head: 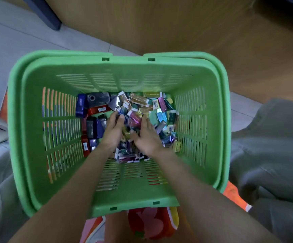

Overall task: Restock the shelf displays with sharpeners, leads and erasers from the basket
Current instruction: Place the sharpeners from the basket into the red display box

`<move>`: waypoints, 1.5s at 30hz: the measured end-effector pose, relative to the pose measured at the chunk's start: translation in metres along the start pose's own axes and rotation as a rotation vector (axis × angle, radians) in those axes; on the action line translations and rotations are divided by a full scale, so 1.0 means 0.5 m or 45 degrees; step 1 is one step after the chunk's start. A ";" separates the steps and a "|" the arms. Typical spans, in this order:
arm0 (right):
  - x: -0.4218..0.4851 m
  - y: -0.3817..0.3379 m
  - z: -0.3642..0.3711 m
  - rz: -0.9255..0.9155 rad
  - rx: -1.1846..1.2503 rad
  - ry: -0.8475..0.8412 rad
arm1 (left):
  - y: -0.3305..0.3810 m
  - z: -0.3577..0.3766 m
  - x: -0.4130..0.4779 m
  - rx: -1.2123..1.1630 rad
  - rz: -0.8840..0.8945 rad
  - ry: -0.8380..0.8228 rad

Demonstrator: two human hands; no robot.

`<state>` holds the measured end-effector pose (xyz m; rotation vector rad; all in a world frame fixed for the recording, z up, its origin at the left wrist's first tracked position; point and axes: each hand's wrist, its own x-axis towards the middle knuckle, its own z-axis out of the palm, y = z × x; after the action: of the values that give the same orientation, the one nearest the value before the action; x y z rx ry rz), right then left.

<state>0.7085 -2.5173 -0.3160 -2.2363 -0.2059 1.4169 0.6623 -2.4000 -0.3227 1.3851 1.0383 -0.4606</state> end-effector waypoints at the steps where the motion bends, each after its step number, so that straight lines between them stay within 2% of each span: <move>1: -0.003 -0.001 0.012 -0.044 0.064 -0.022 | -0.002 -0.003 0.003 0.007 0.005 -0.002; 5: -0.040 -0.012 0.014 -0.121 0.192 -0.105 | -0.006 -0.019 0.009 0.048 0.016 -0.022; 9: -0.054 0.040 -0.083 -0.059 -0.074 0.161 | -0.002 -0.023 0.005 0.079 0.048 -0.090; 10: -0.051 0.060 -0.104 0.014 -0.209 0.121 | 0.000 -0.023 0.003 0.068 0.053 -0.095; 12: -0.049 0.087 -0.127 0.160 -0.462 -0.109 | 0.002 -0.021 -0.001 0.073 0.059 -0.099; 14: -0.042 0.090 -0.134 0.166 -0.616 -0.307 | 0.004 -0.020 -0.005 0.096 0.064 -0.118; 20: -0.031 0.081 -0.134 0.227 -0.866 -0.451 | 0.005 -0.025 -0.008 0.100 0.048 -0.168; 24: -0.064 0.093 -0.099 0.251 -0.553 -0.331 | 0.007 -0.027 -0.010 0.064 0.044 -0.168; 32: -0.085 0.019 -0.028 0.158 -0.231 -0.341 | -0.002 -0.035 -0.005 0.111 0.069 -0.149; 37: -0.111 -0.003 -0.018 0.067 -0.338 -0.442 | -0.012 -0.040 -0.004 0.108 0.032 -0.177; 39: -0.124 0.001 -0.041 0.033 -0.469 -0.337 | -0.013 -0.032 -0.007 0.136 0.020 -0.183; 43: -0.089 0.015 -0.107 -0.069 -0.647 0.267 | -0.011 -0.013 -0.010 0.140 -0.008 -0.146; 45: -0.051 0.023 -0.141 -0.042 -0.715 0.307 | -0.011 -0.005 -0.009 0.096 -0.007 -0.109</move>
<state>0.7575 -2.5592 -0.2764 -2.8096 -0.6190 1.1541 0.6550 -2.4001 -0.3220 1.4172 0.9632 -0.5635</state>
